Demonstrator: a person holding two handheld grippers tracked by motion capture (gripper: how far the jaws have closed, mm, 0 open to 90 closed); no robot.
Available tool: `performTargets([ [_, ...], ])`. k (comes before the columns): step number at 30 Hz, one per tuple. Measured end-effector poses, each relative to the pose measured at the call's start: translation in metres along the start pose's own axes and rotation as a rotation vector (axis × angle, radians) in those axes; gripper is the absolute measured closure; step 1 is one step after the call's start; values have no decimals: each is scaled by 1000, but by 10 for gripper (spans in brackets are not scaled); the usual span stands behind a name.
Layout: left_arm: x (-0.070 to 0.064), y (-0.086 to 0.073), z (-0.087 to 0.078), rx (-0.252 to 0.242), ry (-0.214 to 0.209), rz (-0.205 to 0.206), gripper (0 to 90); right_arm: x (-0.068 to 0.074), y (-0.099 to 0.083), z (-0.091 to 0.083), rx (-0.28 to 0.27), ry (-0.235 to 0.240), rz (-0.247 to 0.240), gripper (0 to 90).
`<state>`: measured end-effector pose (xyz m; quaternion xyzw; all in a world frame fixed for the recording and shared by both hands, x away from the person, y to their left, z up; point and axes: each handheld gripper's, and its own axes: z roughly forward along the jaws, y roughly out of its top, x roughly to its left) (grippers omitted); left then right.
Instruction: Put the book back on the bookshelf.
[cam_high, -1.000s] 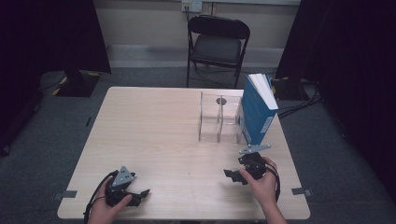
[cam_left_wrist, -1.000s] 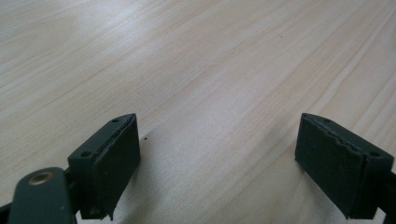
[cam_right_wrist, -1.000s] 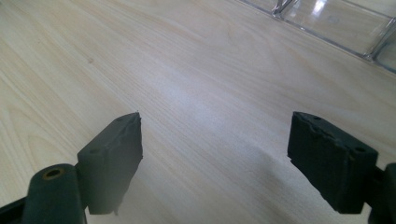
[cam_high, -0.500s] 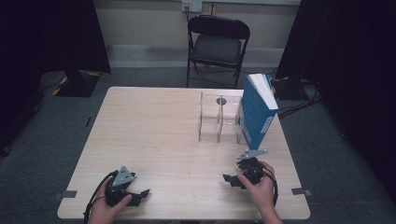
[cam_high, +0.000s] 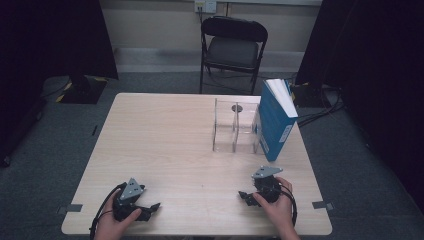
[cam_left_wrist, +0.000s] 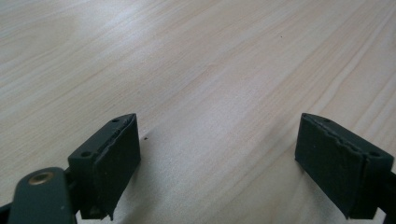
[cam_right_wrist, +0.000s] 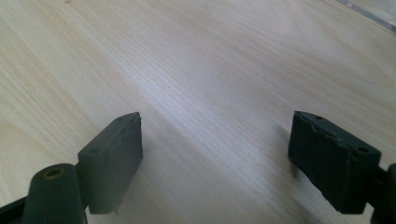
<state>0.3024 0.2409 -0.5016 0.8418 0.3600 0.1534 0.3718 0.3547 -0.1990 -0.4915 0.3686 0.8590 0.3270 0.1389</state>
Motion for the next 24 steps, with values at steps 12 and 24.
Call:
performTargets([
  [12,0,0,0,0,-2,0,137,0,-9,4,-96,-7,3,136],
  [24,0,0,0,0,-3,2,136,0,-9,4,-96,-7,4,135],
])
